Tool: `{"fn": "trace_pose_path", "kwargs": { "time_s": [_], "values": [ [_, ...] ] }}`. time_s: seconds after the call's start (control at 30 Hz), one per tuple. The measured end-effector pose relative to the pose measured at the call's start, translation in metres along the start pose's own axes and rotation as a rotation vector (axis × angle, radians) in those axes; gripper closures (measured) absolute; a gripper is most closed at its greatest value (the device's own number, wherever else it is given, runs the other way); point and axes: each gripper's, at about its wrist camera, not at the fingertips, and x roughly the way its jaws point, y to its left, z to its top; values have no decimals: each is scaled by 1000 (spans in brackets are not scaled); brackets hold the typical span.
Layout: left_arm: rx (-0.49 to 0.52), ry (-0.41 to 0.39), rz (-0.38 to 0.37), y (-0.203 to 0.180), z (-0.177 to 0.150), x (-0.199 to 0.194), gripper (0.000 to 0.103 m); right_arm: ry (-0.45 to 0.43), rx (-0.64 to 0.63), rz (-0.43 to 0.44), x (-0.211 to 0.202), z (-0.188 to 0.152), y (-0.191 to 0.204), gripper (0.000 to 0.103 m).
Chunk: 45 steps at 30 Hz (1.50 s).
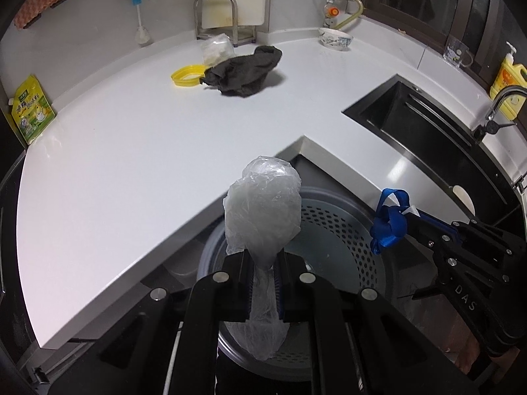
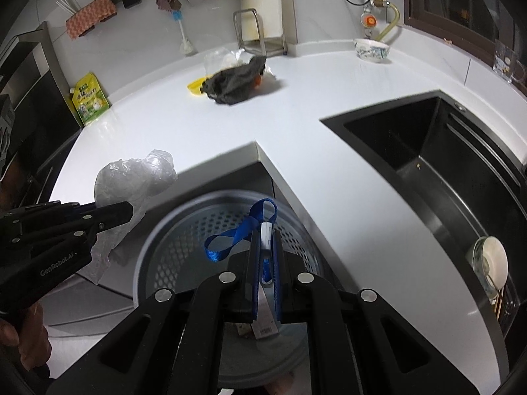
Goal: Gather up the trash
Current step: 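Move both tools over the bin and open them to drop bag and strap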
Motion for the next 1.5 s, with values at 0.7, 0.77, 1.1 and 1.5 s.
{"fn": "trace_pose_path", "kwargs": {
  "time_s": [0.7,0.77,1.1,1.5],
  "values": [
    [-11,144,22,-11,-26,39,91,147,18,42,43,-31,-9,96],
    [-15,155,23,-12,-27,42,90,151,22,52,45,-32,-9,96],
    [-38,177,59,-10,-31,47,74,158,14,55,48,-31,-11,69],
    [-79,138,113,0,-24,34,46,125,17,31,41,-24,-15,51]
  ]
}}
